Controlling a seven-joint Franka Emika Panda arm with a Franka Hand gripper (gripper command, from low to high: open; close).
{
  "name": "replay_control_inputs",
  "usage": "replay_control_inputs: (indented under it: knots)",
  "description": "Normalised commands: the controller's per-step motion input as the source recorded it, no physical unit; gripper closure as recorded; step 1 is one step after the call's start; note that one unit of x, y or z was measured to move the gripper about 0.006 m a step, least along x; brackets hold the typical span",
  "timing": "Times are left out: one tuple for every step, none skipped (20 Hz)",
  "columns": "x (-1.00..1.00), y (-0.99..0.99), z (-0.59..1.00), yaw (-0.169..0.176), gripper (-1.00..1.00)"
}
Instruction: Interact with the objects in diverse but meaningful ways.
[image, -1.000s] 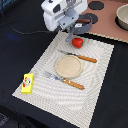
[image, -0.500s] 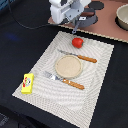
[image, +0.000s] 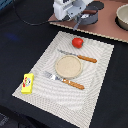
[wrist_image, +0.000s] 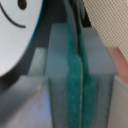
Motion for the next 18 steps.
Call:
replay_control_inputs:
  knots:
    - [0.71, 0.51, 0.29, -0.043, 1.0]
    - [0.71, 0.56, 0.3, -0.035, 1.0]
    - [0.7, 0.6, 0.31, -0.028, 1.0]
    - [0.69, 0.62, 0.32, -0.025, 1.0]
    - [0.69, 0.63, 0.32, -0.023, 1.0]
    - [0.67, 0.68, 0.3, -0.013, 1.0]
    - [0.62, 0.73, 0.27, -0.009, 1.0]
    - [0.61, 0.77, 0.25, 0.0, 1.0]
    - [0.59, 0.79, 0.23, 0.0, 1.0]
    - [0.57, 0.83, 0.21, 0.0, 1.0]
    - [0.56, 0.84, 0.21, 0.0, 1.0]
    - [0.55, 0.84, 0.21, 0.0, 1.0]
    - [0.54, 0.84, 0.19, 0.0, 1.0]
    - [0.54, 0.84, 0.19, 0.0, 1.0]
    - [0.53, 0.81, 0.17, 0.0, 1.0]
    - [0.53, 0.81, 0.15, 0.0, 1.0]
    - [0.55, 0.78, 0.15, 0.0, 1.0]
    - [0.55, 0.77, 0.15, 0.0, 1.0]
